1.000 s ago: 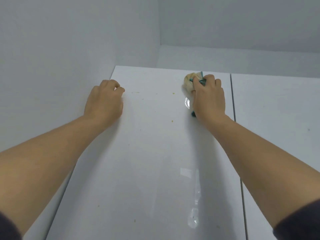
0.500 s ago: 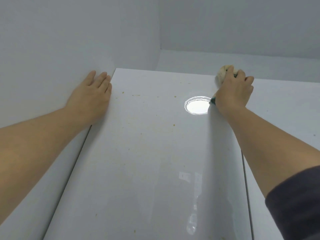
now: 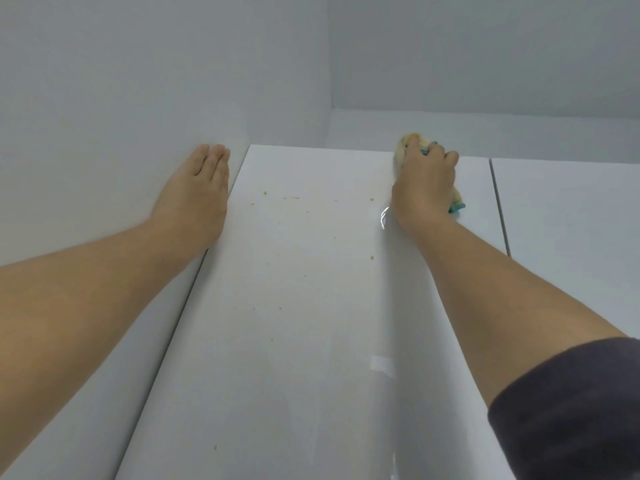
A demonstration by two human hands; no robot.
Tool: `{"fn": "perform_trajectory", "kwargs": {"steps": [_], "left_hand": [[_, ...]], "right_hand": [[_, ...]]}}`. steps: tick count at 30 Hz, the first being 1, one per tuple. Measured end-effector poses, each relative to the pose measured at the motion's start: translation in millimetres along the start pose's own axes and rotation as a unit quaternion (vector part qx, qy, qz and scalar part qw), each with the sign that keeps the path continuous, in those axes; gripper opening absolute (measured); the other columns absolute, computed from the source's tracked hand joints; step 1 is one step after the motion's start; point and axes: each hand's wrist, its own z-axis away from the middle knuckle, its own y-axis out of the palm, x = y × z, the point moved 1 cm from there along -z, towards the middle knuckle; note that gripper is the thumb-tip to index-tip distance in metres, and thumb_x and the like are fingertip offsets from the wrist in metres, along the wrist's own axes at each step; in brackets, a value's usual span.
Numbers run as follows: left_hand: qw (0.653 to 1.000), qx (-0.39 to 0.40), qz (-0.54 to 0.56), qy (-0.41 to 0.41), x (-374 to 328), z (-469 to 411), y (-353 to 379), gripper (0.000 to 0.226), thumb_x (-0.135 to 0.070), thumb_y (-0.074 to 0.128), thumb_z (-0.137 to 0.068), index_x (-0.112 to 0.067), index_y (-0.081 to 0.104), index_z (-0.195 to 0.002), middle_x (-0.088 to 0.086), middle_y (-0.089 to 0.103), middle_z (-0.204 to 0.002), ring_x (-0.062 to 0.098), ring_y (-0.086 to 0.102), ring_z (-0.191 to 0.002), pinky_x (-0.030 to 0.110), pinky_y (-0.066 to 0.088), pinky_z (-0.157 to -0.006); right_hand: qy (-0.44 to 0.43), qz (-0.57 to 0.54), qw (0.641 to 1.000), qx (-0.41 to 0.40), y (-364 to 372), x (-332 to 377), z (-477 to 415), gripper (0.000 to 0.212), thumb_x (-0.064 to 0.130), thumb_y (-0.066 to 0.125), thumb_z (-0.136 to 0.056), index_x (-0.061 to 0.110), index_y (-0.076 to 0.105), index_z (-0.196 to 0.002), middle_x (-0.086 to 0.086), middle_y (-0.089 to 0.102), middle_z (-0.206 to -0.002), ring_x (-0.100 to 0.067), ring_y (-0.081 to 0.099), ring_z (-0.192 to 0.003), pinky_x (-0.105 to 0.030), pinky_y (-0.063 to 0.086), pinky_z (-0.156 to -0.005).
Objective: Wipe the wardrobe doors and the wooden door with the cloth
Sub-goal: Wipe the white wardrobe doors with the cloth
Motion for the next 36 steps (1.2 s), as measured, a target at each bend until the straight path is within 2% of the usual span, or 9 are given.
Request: {"fn": "perform_trajectory", "kwargs": {"steps": [11,18,25,30,34,36], "left_hand": [[1.0,0.017,-0.021,0.003,2,-3,6,0.066,-0.034,0.006,-0.102,0.01,-0.009,-0.148,0.026,-0.011,-0.159,0.037,-0.007,-0.149,0.049,-0.004,-0.121],[1.0,0.013,-0.015,0.001,1,-3,7,0.067,-0.035,0.006,-0.101,0.01,-0.01,-0.148,0.027,-0.012,-0.158,0.037,-0.008,-0.149,0.051,-0.004,-0.12],[1.0,0.008,-0.01,-0.015,2,0,6,0.066,-0.03,0.003,-0.101,0.016,-0.013,-0.144,0.032,-0.014,-0.155,0.042,-0.009,-0.147,0.05,-0.002,-0.121],[1.0,0.007,-0.005,-0.017,5,3,3,0.065,-0.029,0.005,-0.1,0.016,-0.012,-0.145,0.032,-0.013,-0.156,0.043,-0.008,-0.147,0.05,-0.002,-0.121],[1.0,0.012,-0.01,-0.018,7,4,3,0.066,-0.031,0.006,-0.1,0.014,-0.011,-0.146,0.032,-0.012,-0.156,0.042,-0.008,-0.148,0.05,-0.003,-0.121],[1.0,0.013,-0.009,-0.021,8,6,3,0.067,-0.033,0.006,-0.101,0.014,-0.012,-0.146,0.031,-0.013,-0.157,0.041,-0.009,-0.148,0.05,-0.003,-0.121]], "right_hand": [[-0.17,-0.035,0.985,0.001,29,116,15,0.056,-0.006,0.042,-0.086,0.008,0.038,-0.14,-0.017,0.05,-0.13,-0.033,0.042,-0.118,-0.036,0.037,-0.087],[-0.258,-0.085,0.962,0.022,44,165,12,0.04,-0.005,0.046,-0.085,0.013,0.051,-0.12,-0.009,0.056,-0.119,-0.03,0.044,-0.111,-0.031,0.032,-0.076],[-0.314,-0.106,0.94,0.079,45,170,0,0.033,-0.006,0.042,-0.085,0.012,0.056,-0.109,-0.007,0.057,-0.109,-0.029,0.042,-0.105,-0.03,0.033,-0.072],[-0.38,-0.129,0.911,0.094,44,157,17,0.036,-0.004,0.044,-0.088,0.019,0.058,-0.112,-0.001,0.058,-0.108,-0.023,0.035,-0.089,-0.035,0.044,-0.081],[-0.443,-0.128,0.88,0.111,44,140,37,0.044,0.001,0.045,-0.093,0.029,0.055,-0.126,0.004,0.061,-0.12,-0.023,0.036,-0.088,-0.041,0.046,-0.083],[-0.439,-0.122,0.884,0.105,39,130,42,0.051,-0.001,0.045,-0.092,0.031,0.054,-0.131,0.007,0.059,-0.127,-0.023,0.035,-0.088,-0.041,0.045,-0.083]]}}
